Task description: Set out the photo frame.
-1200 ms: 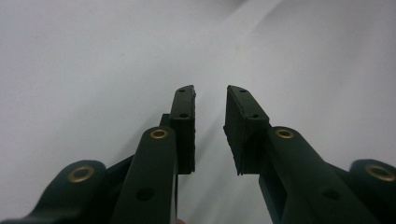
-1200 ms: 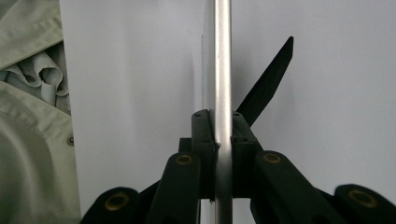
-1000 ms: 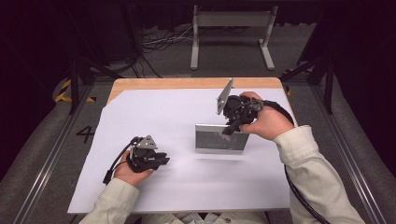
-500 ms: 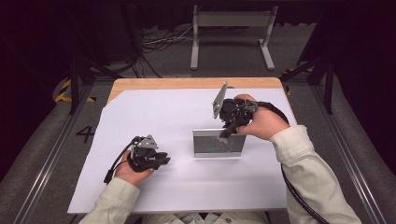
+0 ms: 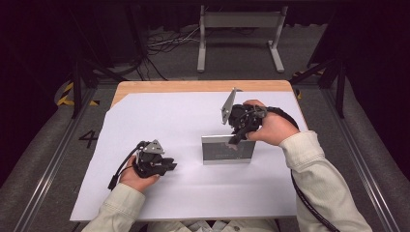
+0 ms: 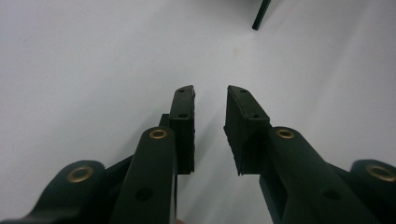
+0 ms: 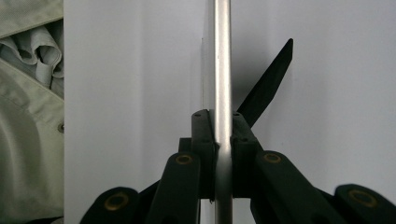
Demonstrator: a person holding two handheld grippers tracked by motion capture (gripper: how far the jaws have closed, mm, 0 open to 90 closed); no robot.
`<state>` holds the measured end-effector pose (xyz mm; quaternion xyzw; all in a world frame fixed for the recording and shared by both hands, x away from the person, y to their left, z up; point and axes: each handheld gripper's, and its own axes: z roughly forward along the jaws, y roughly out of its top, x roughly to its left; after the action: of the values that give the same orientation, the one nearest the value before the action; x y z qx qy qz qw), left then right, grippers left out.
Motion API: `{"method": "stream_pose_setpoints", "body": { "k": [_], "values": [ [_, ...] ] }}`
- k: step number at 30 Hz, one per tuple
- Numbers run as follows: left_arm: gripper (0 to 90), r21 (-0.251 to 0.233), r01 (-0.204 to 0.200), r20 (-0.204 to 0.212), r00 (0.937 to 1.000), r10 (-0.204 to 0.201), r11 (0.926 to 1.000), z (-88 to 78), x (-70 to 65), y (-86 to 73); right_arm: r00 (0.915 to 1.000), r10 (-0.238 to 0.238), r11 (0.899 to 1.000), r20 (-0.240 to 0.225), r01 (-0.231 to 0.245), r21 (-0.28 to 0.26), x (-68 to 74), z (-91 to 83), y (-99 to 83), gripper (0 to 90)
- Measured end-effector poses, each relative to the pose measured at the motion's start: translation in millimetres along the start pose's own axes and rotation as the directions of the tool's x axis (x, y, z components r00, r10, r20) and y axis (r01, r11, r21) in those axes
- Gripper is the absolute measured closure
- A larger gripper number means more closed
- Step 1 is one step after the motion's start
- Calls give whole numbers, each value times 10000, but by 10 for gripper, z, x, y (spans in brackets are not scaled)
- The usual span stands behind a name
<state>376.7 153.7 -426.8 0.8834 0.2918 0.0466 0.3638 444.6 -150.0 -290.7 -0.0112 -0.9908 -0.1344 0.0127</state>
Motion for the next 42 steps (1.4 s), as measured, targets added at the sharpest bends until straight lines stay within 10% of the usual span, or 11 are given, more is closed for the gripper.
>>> {"method": "stream_pose_setpoints", "body": {
  "k": [15,27,42],
  "values": [
    [733,42,-33,42,10000,33,10000,22,-1,12,9998,-73,9996,210,79,-264,-68,15,-69,815],
    [732,36,-36,41,10000,35,10000,20,-3,12,9900,1085,9909,900,-1005,-895,-107,-13,-121,589],
    [730,38,-45,21,10000,45,10000,15,0,10,9776,1403,9828,1569,-1182,-1419,-64,-119,-226,504]
  ]
}}
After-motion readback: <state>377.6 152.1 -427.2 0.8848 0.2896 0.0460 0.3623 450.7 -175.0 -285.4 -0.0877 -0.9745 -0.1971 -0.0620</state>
